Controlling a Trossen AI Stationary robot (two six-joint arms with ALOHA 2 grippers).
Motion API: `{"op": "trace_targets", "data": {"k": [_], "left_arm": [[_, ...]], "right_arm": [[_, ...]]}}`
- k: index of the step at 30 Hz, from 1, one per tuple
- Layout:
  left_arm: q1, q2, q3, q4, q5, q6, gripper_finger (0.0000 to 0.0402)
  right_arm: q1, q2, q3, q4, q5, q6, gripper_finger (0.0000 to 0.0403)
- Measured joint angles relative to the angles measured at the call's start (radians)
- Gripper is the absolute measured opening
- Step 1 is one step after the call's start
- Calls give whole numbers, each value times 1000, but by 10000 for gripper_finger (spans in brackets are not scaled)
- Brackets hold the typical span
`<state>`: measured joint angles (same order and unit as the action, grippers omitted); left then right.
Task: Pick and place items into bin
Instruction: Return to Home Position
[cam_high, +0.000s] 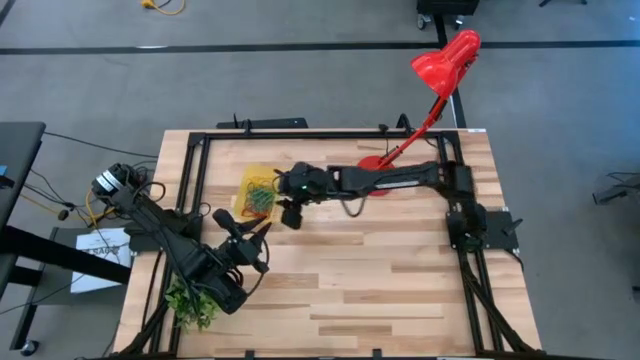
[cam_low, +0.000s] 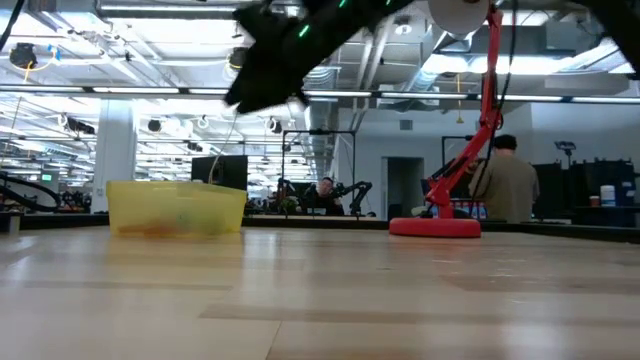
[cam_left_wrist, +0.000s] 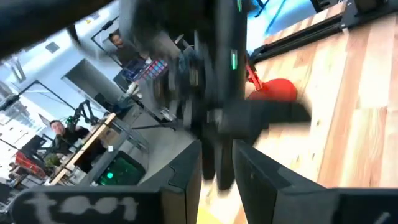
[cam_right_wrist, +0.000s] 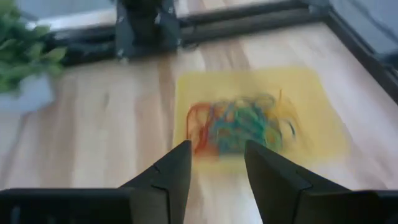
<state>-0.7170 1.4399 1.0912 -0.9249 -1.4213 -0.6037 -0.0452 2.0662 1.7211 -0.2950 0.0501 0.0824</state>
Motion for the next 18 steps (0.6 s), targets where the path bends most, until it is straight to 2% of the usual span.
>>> {"op": "trace_targets", "data": {"k": [3,7,9,13,16,18], "left_arm": [[1,0,0,0,-1,-22,82],[10,-4,0,-17,-14,-194,82],[11,-22,0,-50,13,-257,82],[10,-89,0,-230,83,-508,82],[-2,-157,0,-472,100,-766,82],[-5,-201,0,-620,103,-927,82]], "right_arm": [[24,-93,1,-141,1,31,139],[74,-189,2,-412,2,68,137],[116,-231,0,-548,40,96,138],[254,-323,0,-772,304,202,138],[376,-391,0,-971,532,342,136],[459,-443,0,-1095,618,466,134]]}}
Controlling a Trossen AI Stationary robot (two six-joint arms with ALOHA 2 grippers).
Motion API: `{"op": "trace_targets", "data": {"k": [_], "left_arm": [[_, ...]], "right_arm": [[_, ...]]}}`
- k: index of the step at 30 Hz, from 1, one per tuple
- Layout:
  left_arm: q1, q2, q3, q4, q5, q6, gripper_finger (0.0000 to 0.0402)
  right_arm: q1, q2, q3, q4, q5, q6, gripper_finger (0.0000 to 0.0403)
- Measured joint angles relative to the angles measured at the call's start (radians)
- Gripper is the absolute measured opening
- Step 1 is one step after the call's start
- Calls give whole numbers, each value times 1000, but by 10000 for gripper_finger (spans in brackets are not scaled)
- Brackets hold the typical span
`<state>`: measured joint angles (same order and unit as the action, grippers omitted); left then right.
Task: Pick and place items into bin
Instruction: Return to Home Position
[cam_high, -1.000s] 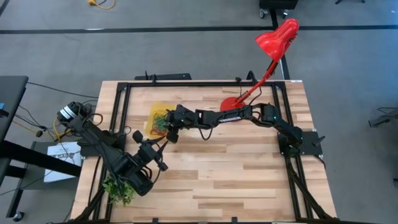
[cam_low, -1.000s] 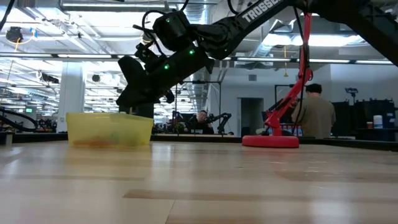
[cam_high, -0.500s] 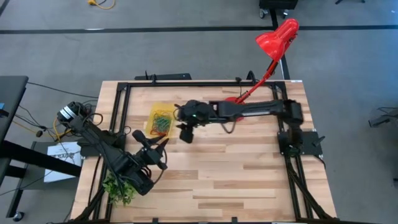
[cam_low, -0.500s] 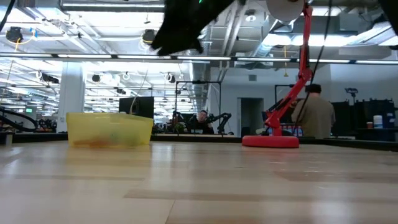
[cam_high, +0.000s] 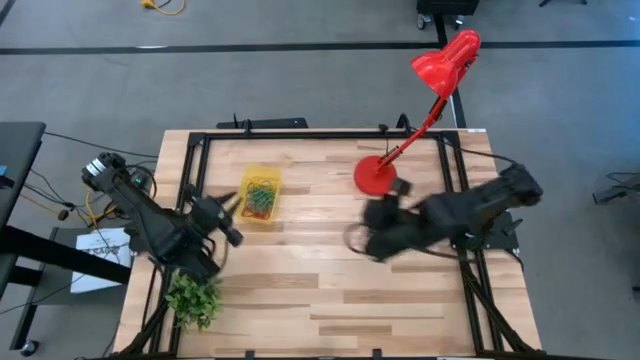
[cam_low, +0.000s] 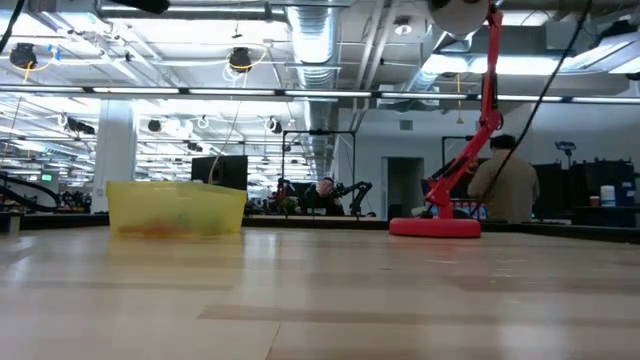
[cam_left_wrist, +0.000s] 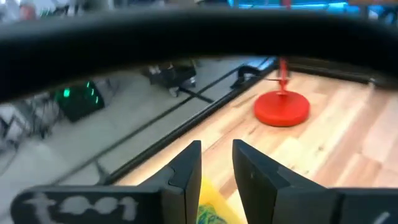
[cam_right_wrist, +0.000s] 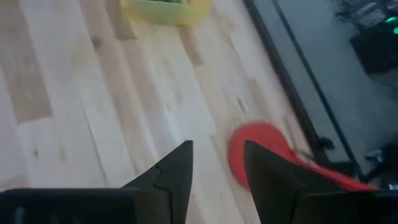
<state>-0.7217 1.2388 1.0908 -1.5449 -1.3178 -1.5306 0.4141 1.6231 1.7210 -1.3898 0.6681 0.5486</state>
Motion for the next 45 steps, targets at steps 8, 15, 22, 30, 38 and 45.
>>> {"op": "trace_targets", "data": {"k": [8,15,22,30,38,45], "left_arm": [[-27,-246,-92,-19,76,-6,82],[-83,-524,-358,214,12,30,82],[-84,-599,-716,1094,-182,489,82],[35,-594,-778,1563,60,960,82],[231,-577,-829,1707,361,1140,82],[297,-704,-938,1724,380,1105,82]], "right_arm": [[335,-208,-129,-69,-11,207,138],[575,-436,-498,235,114,257,136],[497,-646,-864,720,183,-98,138],[247,-939,-1137,1172,-180,-403,134],[127,-1074,-1390,1366,-434,-444,136],[152,-1339,-1531,1369,-408,-483,135]]}}
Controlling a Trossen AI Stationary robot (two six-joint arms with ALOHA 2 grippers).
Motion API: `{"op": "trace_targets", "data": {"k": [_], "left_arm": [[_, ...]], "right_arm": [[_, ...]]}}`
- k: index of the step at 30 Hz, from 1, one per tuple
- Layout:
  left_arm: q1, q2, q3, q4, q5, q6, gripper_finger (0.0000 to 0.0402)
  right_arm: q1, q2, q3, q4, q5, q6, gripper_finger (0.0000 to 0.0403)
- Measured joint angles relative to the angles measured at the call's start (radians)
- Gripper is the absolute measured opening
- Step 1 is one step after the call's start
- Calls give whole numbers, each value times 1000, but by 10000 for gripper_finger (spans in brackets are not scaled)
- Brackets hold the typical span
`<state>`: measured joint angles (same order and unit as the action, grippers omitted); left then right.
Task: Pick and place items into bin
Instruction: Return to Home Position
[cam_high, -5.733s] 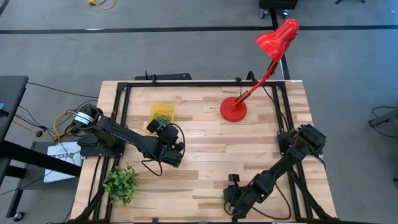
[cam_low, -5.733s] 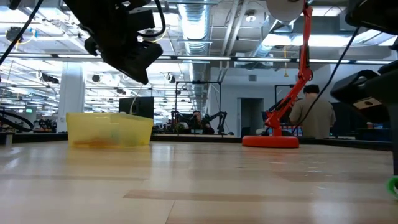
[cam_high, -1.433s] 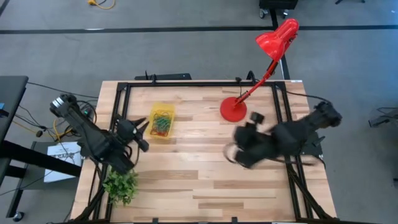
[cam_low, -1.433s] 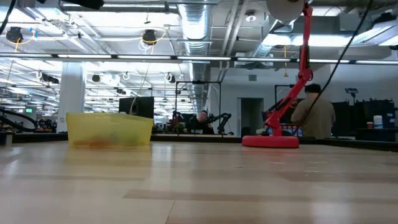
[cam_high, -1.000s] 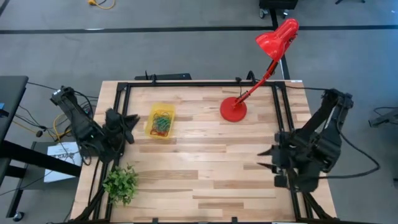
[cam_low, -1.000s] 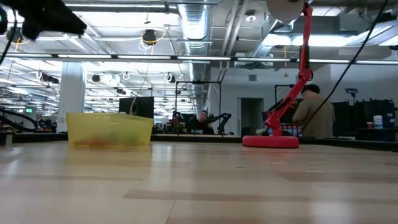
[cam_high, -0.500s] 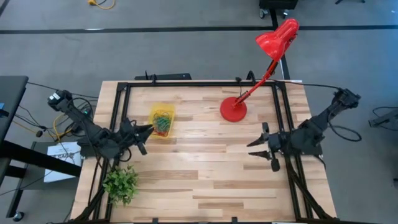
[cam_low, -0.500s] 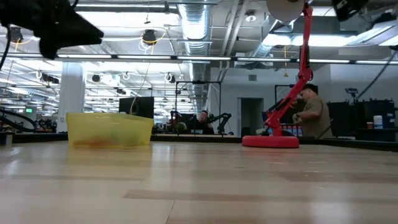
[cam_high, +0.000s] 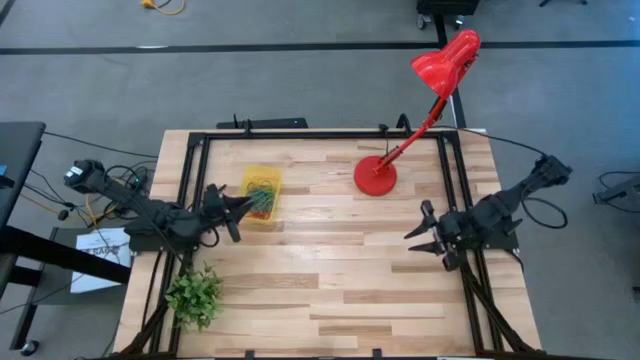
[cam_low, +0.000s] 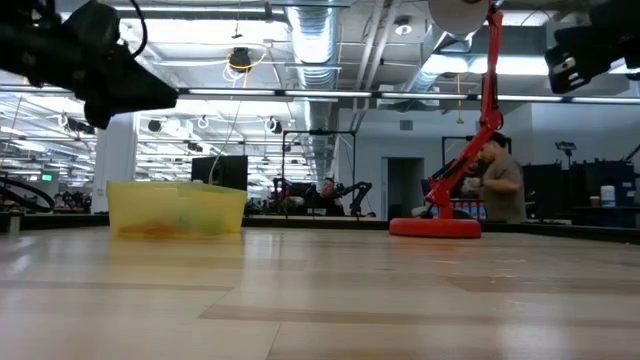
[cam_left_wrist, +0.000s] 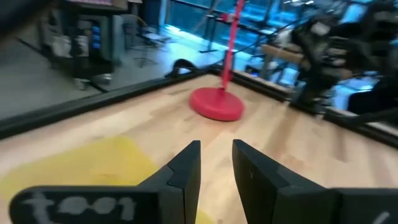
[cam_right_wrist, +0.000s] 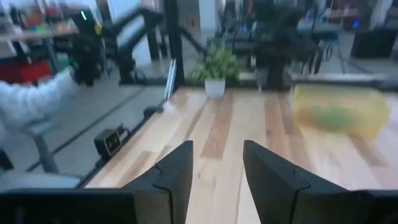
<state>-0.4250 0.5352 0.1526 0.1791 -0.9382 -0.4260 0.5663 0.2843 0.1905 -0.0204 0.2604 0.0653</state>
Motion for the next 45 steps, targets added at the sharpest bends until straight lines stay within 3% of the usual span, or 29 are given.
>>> {"op": "trace_targets", "data": {"k": [3,7,15,19,27,31,35,40,45], "left_arm": [[1,-90,-46,6,65,0,82],[1,-185,-138,151,96,45,82],[1,-217,-140,250,105,77,82],[2,-190,-140,296,107,99,82],[3,-111,-140,348,95,101,82],[3,-62,-141,327,146,107,82],[3,-29,-141,302,195,155,82],[3,-54,-141,279,135,310,82],[2,-165,-141,271,335,419,82]], "right_arm": [[0,-137,-40,-4,0,-22,133],[0,-285,-98,-5,-15,-71,133],[-40,-273,-123,23,-78,-140,133],[-76,-283,-183,109,-116,-145,134],[-171,-277,-183,105,-131,-135,133],[-214,-278,-183,77,-130,-72,134],[-232,-278,-183,56,-130,2,133],[-235,-278,-183,56,-129,13,134],[-235,-278,-183,56,-129,14,133]]}}
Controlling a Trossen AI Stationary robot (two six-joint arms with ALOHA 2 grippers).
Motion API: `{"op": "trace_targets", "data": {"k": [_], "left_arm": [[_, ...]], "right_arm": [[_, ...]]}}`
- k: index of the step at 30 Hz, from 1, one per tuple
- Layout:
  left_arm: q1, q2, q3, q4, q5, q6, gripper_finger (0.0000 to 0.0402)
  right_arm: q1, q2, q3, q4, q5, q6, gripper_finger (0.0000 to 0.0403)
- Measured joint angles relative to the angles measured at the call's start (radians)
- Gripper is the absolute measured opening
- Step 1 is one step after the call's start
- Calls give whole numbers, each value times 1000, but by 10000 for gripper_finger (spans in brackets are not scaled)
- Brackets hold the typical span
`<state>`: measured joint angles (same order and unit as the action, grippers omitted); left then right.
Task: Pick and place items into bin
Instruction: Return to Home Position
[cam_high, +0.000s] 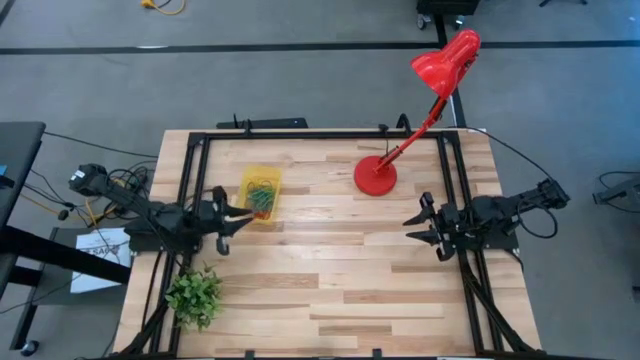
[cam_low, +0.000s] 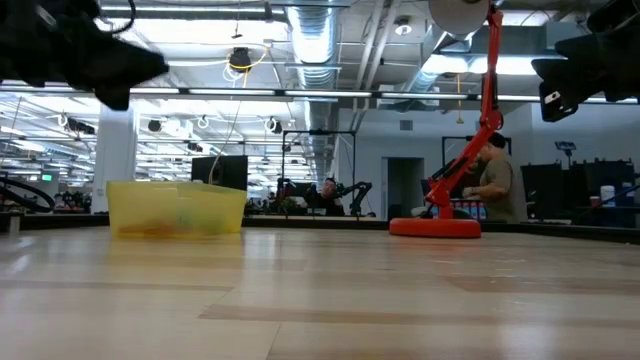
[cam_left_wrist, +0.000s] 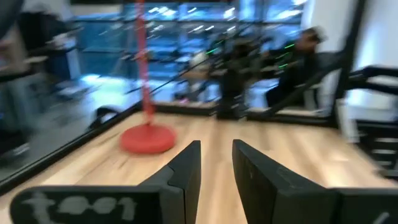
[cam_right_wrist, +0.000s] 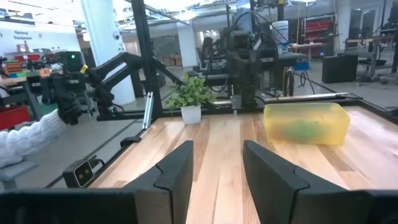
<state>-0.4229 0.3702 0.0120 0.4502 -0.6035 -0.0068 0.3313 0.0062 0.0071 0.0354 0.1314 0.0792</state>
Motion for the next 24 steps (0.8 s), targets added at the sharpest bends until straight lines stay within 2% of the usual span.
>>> {"op": "trace_targets", "data": {"k": [4,6,10,16,24], "left_arm": [[0,-110,0,-91,178,39,82],[-1,-164,0,-186,226,31,82],[0,-269,0,-367,171,-72,82],[0,-367,0,-355,241,17,82],[0,-316,0,-375,238,5,82]], "right_arm": [[0,0,0,0,0,0,133],[0,0,0,0,0,0,134],[0,0,-1,0,0,0,134],[0,0,-1,0,0,0,134],[0,0,-1,0,0,0,133]]}}
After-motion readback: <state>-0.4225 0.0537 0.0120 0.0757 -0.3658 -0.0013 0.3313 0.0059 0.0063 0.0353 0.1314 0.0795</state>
